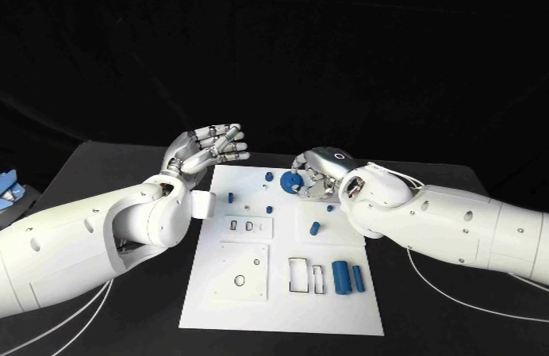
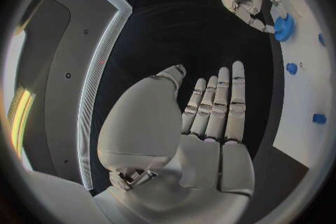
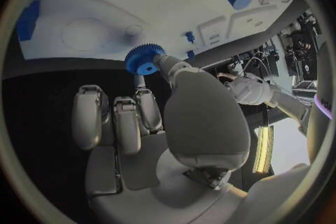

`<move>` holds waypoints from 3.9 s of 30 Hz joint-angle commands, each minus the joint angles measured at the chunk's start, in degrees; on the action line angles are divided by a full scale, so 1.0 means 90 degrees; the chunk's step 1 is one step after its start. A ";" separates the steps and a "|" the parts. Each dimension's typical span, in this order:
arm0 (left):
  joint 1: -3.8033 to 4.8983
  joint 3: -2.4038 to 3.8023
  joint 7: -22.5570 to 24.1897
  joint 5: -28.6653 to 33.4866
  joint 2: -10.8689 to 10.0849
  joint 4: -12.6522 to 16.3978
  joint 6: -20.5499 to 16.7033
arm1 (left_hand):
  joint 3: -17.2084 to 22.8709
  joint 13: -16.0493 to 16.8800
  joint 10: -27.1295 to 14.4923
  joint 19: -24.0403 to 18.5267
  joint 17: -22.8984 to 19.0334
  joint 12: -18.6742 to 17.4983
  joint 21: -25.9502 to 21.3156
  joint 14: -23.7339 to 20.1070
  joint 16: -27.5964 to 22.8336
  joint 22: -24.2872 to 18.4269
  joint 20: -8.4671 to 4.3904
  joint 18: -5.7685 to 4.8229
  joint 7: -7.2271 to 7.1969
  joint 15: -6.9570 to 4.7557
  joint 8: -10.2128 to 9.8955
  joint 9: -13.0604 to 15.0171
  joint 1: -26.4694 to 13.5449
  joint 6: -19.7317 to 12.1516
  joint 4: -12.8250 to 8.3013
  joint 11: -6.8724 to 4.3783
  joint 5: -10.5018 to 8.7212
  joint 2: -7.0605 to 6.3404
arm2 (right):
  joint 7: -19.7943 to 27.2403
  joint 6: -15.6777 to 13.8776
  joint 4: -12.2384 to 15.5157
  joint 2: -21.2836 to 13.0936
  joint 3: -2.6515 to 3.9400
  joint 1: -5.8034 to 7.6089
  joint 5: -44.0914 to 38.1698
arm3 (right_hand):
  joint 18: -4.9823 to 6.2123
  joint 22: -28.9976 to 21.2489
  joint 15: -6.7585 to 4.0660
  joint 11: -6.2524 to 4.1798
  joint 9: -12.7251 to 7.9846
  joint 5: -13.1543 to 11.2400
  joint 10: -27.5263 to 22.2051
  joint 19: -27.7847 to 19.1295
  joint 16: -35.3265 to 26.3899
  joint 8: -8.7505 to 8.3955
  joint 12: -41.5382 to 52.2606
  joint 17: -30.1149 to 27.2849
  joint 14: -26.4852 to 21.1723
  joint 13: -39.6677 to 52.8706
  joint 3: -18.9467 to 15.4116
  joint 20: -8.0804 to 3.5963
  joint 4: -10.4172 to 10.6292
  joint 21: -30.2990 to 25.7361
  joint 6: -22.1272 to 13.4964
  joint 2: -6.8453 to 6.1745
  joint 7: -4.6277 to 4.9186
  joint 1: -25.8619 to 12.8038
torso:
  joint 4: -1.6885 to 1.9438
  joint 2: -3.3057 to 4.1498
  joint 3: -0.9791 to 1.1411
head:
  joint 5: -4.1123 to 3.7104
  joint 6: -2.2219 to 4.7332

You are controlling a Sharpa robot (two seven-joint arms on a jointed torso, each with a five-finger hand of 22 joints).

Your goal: Assemble the parts on the task board

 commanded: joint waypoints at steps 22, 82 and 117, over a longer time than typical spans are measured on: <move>0.0007 0.0006 0.0010 0.0010 0.0084 0.0009 0.0109 | 0.0061 -0.0004 -0.0053 0.0039 0.0011 -0.0037 -0.0001 -0.0056 -0.0047 -0.0013 0.0014 0.0024 0.0342 0.0010 -0.0042 -0.0003 0.0016 -0.0013 -0.0027 -0.0007 -0.0028 -0.0017 | -0.0161 -0.0019 -0.0818 0.1039 -0.0009 -0.0093 -0.0248 | -0.0095 0.0161 -0.0040 0.0002 0.0140 0.0003 0.0051 0.0041 0.0036 0.0000 0.0014 0.1231 0.0595 -0.0001 0.0056 -0.0002 0.0011 0.0012 0.0029 -0.0001 -0.0007 -0.0062 | 0.0012 0.0011 -0.0005 | 0.0015 0.0035; 0.0008 0.0006 -0.0009 0.0010 0.0084 -0.0012 0.0105 | 0.0096 -0.0003 -0.0059 0.0042 0.0019 -0.0034 -0.0004 -0.0055 -0.0063 -0.0021 0.0014 0.0024 0.0342 0.0010 -0.0052 -0.0006 0.0043 -0.0022 -0.0056 -0.0006 -0.0029 -0.0021 | -0.0077 0.0075 -0.0983 0.1213 -0.0038 -0.0195 -0.0210 | -0.0092 0.0157 -0.0023 0.0023 0.0162 -0.0191 0.0024 0.0029 0.0024 -0.0036 -0.0012 0.1179 0.0583 -0.0016 0.0082 0.0010 0.0027 -0.0008 -0.0028 -0.0034 0.0014 -0.0154 | 0.0002 0.0015 0.0010 | 0.0105 -0.0052; 0.0008 0.0005 -0.0011 0.0010 0.0022 -0.0040 0.0115 | 0.0122 -0.0002 -0.0067 0.0044 0.0027 -0.0033 -0.0009 -0.0054 -0.0080 -0.0031 0.0015 0.0024 0.0337 0.0011 -0.0057 -0.0005 0.0044 -0.0009 -0.0069 -0.0007 -0.0033 -0.0031 | 0.0681 -0.0555 0.0023 0.0008 0.0006 -0.0005 0.1083 | -0.0041 0.0035 0.0152 0.0214 0.0054 -0.0533 -0.0251 -0.0096 -0.0006 -0.0660 -0.0208 0.1042 0.0546 -0.0240 -0.0066 0.0184 0.0155 -0.0207 -0.0459 0.0054 0.0219 -0.0245 | -0.0067 -0.0036 0.0044 | 0.0107 -0.0050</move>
